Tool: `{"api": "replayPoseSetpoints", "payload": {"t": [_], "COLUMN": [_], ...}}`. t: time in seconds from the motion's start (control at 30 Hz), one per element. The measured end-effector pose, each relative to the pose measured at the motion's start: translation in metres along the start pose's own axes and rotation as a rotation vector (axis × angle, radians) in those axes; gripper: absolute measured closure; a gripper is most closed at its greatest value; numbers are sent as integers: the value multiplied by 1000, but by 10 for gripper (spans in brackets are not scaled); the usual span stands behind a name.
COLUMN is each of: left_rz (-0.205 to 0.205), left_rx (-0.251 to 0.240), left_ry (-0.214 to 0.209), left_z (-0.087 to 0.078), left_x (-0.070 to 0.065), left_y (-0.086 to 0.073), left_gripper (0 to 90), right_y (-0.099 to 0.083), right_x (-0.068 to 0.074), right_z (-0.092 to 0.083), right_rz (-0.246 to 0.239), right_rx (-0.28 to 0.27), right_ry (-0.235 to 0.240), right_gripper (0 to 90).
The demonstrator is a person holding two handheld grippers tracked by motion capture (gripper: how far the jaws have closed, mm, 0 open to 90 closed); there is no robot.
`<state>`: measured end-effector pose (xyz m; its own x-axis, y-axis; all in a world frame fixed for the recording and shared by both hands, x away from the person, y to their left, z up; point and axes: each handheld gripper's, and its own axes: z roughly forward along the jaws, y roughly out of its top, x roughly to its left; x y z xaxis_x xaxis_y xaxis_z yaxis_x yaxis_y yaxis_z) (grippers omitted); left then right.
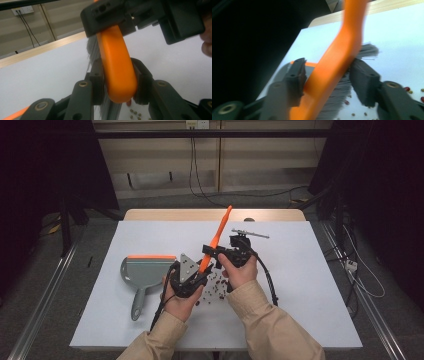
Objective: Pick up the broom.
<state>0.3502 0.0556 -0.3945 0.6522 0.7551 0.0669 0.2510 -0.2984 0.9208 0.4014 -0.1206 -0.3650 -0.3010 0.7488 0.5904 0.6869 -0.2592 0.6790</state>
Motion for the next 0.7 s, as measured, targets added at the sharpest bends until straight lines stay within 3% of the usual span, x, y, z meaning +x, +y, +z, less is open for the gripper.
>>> {"api": "replayPoseSetpoints", "payload": {"t": [0.1, 0.17, 0.2, 0.3, 0.4, 0.47, 0.53, 0.7], "left_rz": [3, 8, -16, -24, 3, 48, 88, 122], "left_rx": [21, 20, 19, -4, -23, -25, -33, -23], "left_ry": [9, 18, 6, 14, 25, 23, 31, 38], "left_z": [3, 3, 3, -1, -4, -5, -6, -3], "left_x": [-1, -2, 0, 2, 1, -3, -8, -15], "left_y": [-2, -2, -2, 2, 4, 4, 5, 3], "left_gripper": [646, 646, 650, 659, 677, 677, 676, 658], "right_y": [4, 4, 5, 5, 4, 3, 2, 4], "right_x": [1, 2, 5, 6, 6, 5, 4, 4], "right_z": [-4, -5, -4, -4, -1, 1, 2, 0], "right_rz": [43, 39, 27, 22, 11, 20, 31, 66], "right_rx": [-7, -4, -4, -23, -9, -3, 0, 27], "right_ry": [33, 33, 20, 23, -3, -10, -12, -30], "right_gripper": [618, 622, 619, 593, 477, 458, 473, 560]}}
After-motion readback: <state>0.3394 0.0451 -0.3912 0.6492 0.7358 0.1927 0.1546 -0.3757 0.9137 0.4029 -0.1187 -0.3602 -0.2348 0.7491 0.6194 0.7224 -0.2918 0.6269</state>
